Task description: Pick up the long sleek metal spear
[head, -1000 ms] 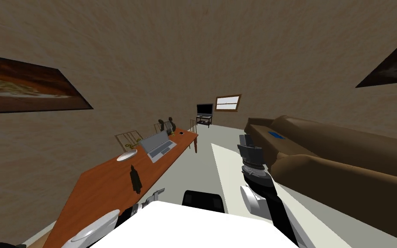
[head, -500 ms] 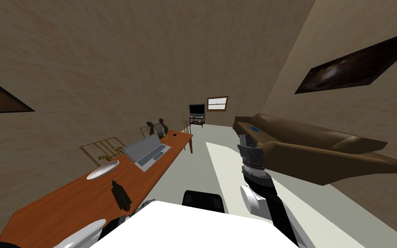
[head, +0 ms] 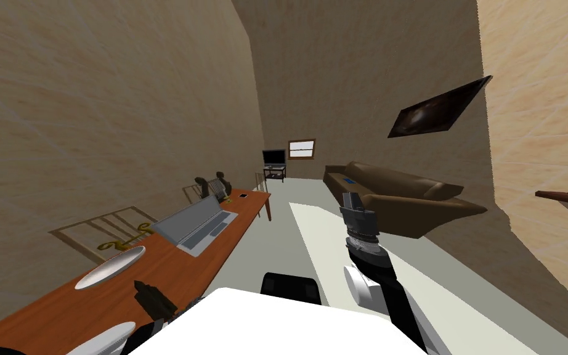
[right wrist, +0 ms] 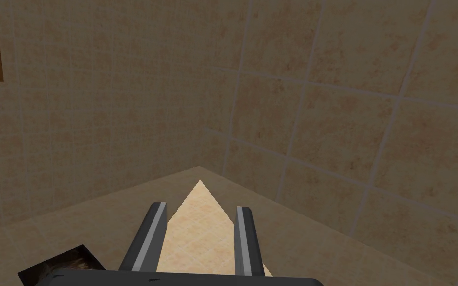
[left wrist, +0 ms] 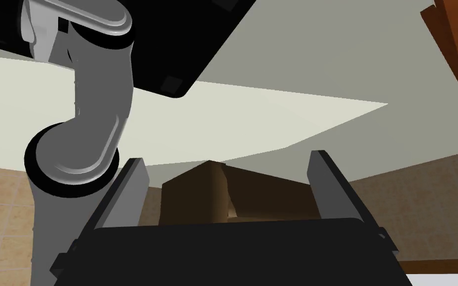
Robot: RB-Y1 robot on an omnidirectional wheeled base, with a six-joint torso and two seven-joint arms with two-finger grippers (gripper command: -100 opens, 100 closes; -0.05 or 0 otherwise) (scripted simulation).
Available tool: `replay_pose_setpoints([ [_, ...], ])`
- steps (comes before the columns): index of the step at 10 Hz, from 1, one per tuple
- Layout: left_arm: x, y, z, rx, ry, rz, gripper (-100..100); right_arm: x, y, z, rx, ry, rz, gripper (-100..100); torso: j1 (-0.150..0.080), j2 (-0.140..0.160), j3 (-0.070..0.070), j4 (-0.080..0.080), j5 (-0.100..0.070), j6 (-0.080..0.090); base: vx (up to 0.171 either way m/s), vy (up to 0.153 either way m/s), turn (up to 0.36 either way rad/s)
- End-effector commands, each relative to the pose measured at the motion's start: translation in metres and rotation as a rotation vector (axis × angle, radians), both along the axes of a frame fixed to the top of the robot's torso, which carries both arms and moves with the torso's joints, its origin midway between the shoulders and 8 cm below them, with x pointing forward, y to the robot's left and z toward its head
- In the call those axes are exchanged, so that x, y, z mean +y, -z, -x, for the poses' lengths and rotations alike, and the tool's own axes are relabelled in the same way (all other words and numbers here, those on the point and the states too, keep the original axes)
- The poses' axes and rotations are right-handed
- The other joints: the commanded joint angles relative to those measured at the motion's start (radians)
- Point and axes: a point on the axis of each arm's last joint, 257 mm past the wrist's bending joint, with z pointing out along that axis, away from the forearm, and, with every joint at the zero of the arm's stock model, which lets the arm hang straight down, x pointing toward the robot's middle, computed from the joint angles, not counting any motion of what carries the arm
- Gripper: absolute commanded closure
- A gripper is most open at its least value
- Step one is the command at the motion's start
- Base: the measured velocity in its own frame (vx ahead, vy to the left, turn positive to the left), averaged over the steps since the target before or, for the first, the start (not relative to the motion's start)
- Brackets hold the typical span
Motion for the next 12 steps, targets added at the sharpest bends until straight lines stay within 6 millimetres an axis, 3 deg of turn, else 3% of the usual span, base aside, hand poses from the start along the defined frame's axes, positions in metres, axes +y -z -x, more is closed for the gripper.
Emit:
replay_pose_setpoints([
  [1, 0.029, 0.004, 0.025, 0.038, 0.053, -0.081, -100, 0.0, 0.0, 0.0, 0.0, 0.0, 0.0, 0, 0.0, 0.0, 0.0, 0.0, 0.0, 0.0, -0.05, 0.089, -0.414],
  [2, 0.03, 0.004, 0.025, 0.038, 0.054, -0.082, -100, 0.0, 0.0, 0.0, 0.0, 0.0, 0.0, 0, 0.002, 0.001, 0.0, 0.0, 0.0, 0.001, -0.05, 0.085, -0.19],
  [3, 0.054, 0.005, 0.043, 0.069, 0.099, -0.145, -100, 0.0, 0.0, 0.0, 0.0, 0.0, 0.0, 0, 0.001, 0.001, 0.0, 0.0, 0.0, 0.0, -0.054, 0.089, -0.28],
  [5, 0.054, 0.005, 0.043, 0.069, 0.099, -0.146, -100, 0.0, 0.0, 0.0, 0.0, 0.0, 0.0, 0, 0.001, 0.0, 0.0, 0.0, 0.0, 0.0, -0.03, 0.058, -0.082],
  [6, 0.078, 0.004, 0.06, 0.099, 0.142, -0.205, -100, 0.0, 0.0, 0.0, 0.0, 0.0, 0.0, 0, -0.001, -0.001, -0.001, 0.0, 0.0, -0.001, -0.035, 0.042, -0.323],
  [8, 0.078, 0.004, 0.06, 0.099, 0.142, -0.205, -100, 0.0, 0.0, 0.0, 0.0, 0.0, 0.0, 0, 0.0, 0.0, 0.0, 0.0, 0.0, 0.0, -0.034, 0.061, -0.071],
  [10, 0.117, 0.0, 0.088, 0.151, 0.218, -0.304, -100, 0.0, 0.0, 0.0, 0.0, 0.0, 0.0, 0, 0.001, -0.001, 0.0, 0.0, 0.0, 0.001, -0.075, 0.122, -0.362],
  [12, 0.119, 0.0, 0.089, 0.153, 0.222, -0.309, -100, 0.0, 0.0, 0.0, 0.0, 0.0, 0.0, 0, 0.006, 0.002, 0.001, 0.001, 0.002, -0.001, -0.047, 0.095, -0.045],
])
